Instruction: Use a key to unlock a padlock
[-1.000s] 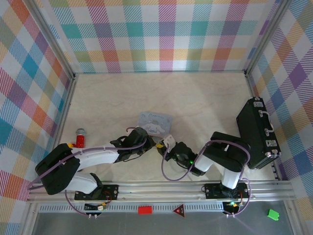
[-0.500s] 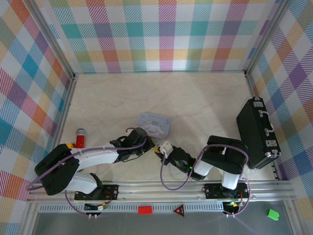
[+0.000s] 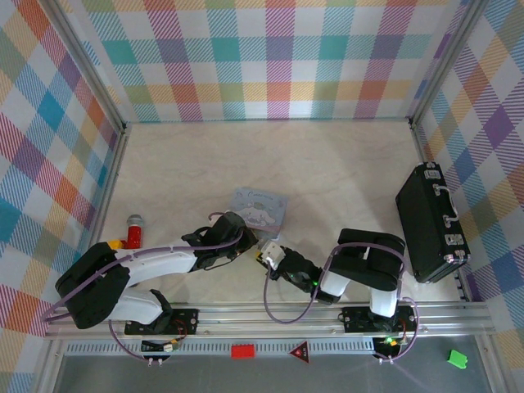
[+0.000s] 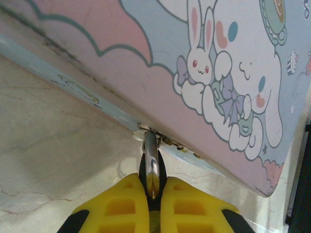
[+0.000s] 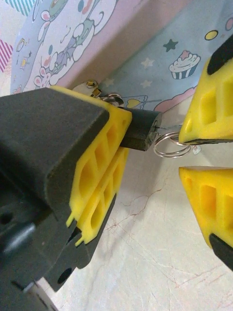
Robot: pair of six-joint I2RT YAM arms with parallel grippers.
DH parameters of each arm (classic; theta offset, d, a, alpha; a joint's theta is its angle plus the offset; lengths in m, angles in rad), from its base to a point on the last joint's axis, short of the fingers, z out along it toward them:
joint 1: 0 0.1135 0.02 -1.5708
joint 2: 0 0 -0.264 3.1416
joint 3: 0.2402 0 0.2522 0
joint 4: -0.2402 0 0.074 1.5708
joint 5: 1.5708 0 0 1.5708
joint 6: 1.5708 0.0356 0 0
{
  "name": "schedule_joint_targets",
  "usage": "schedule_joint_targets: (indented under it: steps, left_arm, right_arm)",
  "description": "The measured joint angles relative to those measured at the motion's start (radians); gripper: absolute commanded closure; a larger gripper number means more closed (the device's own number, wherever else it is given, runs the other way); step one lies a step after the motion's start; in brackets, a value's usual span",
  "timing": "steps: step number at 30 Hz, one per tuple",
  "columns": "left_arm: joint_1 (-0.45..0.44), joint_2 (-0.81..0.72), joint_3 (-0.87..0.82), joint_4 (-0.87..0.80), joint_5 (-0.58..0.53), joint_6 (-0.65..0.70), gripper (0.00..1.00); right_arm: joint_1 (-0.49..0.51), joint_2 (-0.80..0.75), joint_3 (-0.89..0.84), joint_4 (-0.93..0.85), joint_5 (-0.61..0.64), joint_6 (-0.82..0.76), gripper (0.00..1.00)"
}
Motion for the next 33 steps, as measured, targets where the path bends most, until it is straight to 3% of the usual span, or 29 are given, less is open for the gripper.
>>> schedule_joint_targets:
  steps: [6, 11, 19, 26, 33]
  left_arm:
    - [0.004, -0.003, 0.000, -0.002, -0.008, 0.006, 1.00]
    - [0.005, -0.003, 0.000, -0.002, -0.018, 0.007, 1.00]
    - [0.003, -0.011, 0.000, -0.001, 0.009, 0.005, 1.00]
    - [0.003, -0.011, 0.000, -0.001, 0.011, 0.005, 1.00]
    - [0.003, -0.011, 0.000, 0.000, 0.010, 0.006, 1.00]
  right_arm:
    - [0.002, 0.011, 0.018, -0.005, 0.024, -0.012, 0.82]
    - [0.006, 0.027, 0.030, -0.003, 0.044, -0.013, 0.75]
    - [0.006, 0.039, 0.031, 0.000, 0.084, -0.013, 0.73]
    - [0.006, 0.039, 0.031, -0.001, 0.095, -0.013, 0.86]
    - [0.006, 0.039, 0.031, -0.001, 0.098, -0.012, 0.93]
